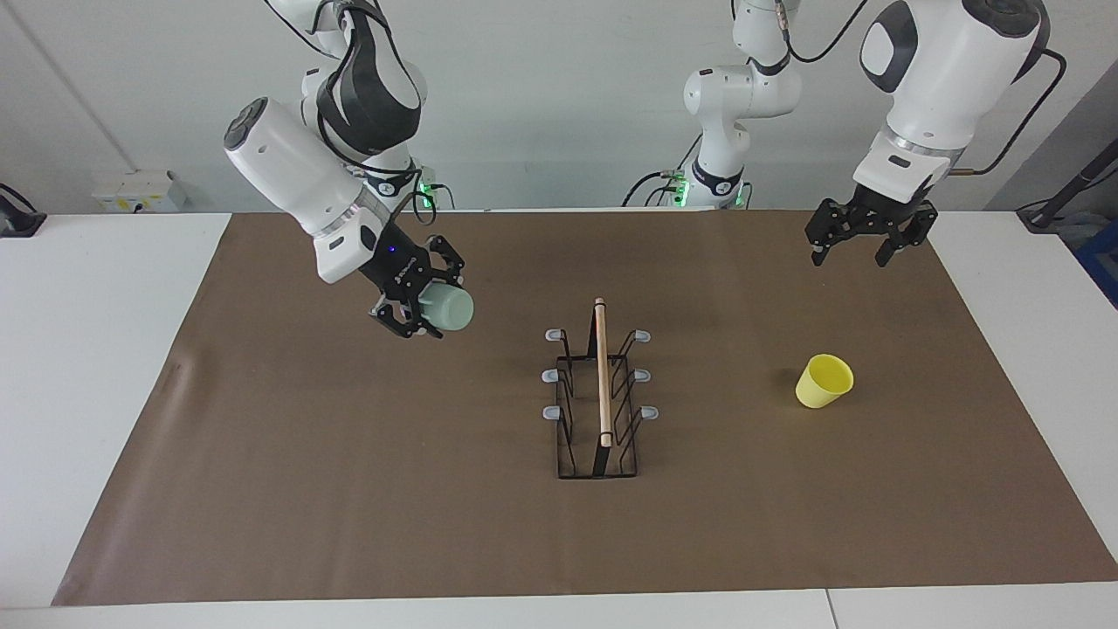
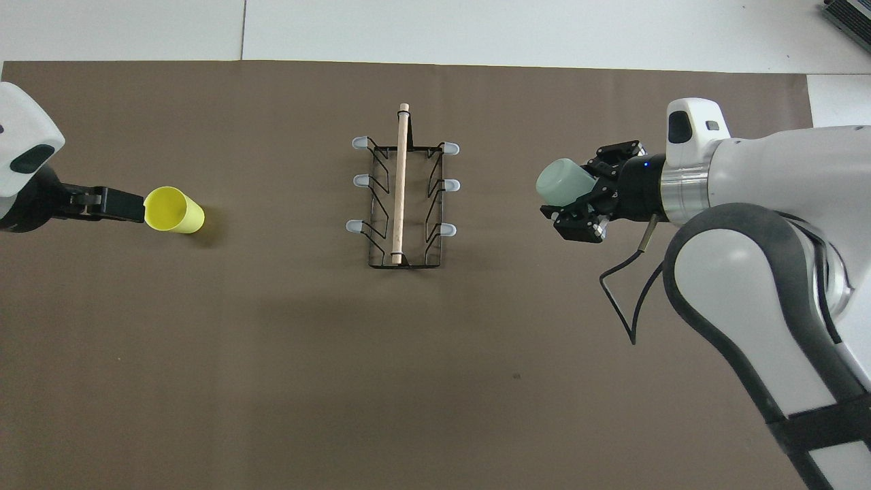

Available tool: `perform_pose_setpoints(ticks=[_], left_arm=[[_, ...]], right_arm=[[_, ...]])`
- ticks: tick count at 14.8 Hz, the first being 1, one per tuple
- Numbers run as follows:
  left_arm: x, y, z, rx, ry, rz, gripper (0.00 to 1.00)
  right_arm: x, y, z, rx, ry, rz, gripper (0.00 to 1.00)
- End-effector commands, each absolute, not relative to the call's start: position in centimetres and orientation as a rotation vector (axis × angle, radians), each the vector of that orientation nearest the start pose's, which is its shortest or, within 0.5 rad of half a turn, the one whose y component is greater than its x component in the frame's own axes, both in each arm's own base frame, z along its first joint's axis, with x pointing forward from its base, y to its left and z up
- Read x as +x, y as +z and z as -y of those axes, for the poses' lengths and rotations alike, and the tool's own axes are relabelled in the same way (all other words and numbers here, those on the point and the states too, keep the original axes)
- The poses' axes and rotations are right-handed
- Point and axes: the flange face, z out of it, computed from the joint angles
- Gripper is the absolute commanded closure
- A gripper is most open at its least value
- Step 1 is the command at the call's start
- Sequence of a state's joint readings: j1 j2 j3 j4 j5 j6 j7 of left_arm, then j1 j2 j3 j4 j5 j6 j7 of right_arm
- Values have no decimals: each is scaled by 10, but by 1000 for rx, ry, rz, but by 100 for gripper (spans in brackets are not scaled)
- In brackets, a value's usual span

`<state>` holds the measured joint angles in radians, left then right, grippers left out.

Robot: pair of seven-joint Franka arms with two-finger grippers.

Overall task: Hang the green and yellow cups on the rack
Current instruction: 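Carry the green cup with the right gripper toward the rack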

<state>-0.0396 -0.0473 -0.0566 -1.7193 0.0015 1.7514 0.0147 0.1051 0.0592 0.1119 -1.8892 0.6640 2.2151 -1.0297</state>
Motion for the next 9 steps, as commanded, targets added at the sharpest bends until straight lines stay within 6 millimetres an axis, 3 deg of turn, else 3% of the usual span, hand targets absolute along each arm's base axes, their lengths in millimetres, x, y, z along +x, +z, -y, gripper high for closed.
perform_pose_setpoints(ticks=[1,4,8,9], left_arm=[[543,597,52,-3147,-113,-178,0],[543,598,53,-3147,-115,-183,0],[543,597,52,-3147,-113,-180,0],[542,597,52,-3147,-98,-178,0]], right_arm=[[581,506,-176,-2361,-768,1124,100],[576,502,-214,-2394,-870,1030,100],[565,475,-266,-2343,-959,805,100],[564,469,-271,-2345,-972,766,100]])
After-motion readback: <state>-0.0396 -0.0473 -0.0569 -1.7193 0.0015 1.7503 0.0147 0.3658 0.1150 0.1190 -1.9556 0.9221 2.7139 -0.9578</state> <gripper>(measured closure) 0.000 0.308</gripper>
